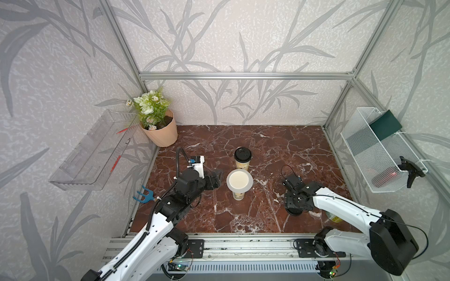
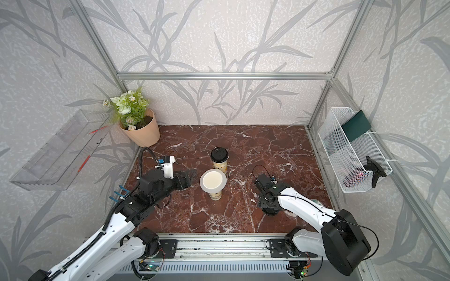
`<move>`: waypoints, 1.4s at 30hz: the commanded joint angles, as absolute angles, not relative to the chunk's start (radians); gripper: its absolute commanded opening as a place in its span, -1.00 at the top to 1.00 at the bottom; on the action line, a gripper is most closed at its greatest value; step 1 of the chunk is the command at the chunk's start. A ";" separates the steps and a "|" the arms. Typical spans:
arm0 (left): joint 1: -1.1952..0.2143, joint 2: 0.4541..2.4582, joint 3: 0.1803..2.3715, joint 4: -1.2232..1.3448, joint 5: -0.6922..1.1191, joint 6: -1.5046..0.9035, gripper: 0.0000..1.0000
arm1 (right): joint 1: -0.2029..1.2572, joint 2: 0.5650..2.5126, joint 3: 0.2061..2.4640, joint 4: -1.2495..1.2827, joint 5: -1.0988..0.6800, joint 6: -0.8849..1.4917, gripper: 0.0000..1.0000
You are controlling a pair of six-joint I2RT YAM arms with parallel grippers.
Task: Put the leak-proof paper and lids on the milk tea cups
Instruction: Pick up the cup lid from the center of the board.
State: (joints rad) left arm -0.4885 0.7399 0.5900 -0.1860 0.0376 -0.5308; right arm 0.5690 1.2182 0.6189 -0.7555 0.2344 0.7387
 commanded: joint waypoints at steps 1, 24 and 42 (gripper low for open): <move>-0.483 0.726 0.583 -0.160 0.015 -0.515 -0.66 | 0.552 1.213 0.605 -0.752 0.238 0.765 -0.60; -0.483 0.700 0.564 -0.156 -0.001 -0.509 -0.66 | 0.523 1.246 0.669 -0.730 0.129 0.665 -0.41; -0.483 0.681 0.558 -0.157 -0.009 -0.532 -0.66 | 0.779 1.206 1.211 -1.052 0.137 0.474 -0.27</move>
